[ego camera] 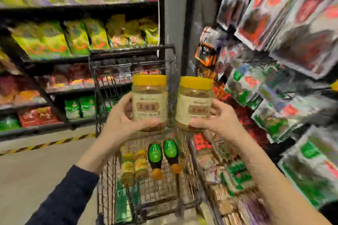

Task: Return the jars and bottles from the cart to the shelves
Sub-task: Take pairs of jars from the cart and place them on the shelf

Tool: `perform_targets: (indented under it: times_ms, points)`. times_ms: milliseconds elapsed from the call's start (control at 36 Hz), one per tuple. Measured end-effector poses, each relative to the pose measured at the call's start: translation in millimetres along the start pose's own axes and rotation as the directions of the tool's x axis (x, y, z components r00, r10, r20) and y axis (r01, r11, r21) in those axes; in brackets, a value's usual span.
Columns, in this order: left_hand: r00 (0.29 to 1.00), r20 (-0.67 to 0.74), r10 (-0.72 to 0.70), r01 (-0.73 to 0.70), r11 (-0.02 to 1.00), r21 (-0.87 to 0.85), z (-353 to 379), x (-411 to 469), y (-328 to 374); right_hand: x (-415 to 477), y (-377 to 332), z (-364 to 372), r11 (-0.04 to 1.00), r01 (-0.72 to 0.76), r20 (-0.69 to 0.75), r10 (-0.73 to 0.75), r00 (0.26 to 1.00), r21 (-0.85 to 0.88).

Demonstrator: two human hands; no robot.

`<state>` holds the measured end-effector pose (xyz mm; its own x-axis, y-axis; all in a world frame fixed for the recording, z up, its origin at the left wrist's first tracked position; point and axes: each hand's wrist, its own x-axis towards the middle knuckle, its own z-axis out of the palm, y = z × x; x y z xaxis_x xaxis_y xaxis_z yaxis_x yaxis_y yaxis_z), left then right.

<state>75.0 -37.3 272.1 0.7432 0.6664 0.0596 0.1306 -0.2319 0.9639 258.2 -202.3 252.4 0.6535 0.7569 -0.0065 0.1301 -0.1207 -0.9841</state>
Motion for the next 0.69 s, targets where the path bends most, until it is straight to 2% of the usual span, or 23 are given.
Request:
perform_targets:
  times_ms: [139, 278, 444, 694]
  points:
    - [0.972, 0.111, 0.205, -0.201, 0.978, -0.048, 25.4, -6.5, 58.4, -56.3, -56.9, -38.0, 0.99, 0.124, -0.169, -0.135, 0.976, -0.071]
    - [0.886, 0.273, 0.375, -0.359, 0.927, -0.11, 50.1, -12.8, 102.0, -124.6, -103.7, -63.5, 0.968, 0.144, -0.36, -0.212, 0.909, -0.206]
    - [0.698, 0.453, 0.554, -0.49, 0.831, -0.261, 83.8, -40.0, 141.7, -214.9, -131.8, -65.1, 0.936, 0.034, -0.631, -0.264, 0.729, -0.351]
    - [0.388, 0.655, 0.648, -0.421, 0.757, -0.5, 136.4, -121.9, 177.9, -360.6, -146.0, -30.0, 0.944, -0.094, -0.873, -0.252, 0.417, -0.317]
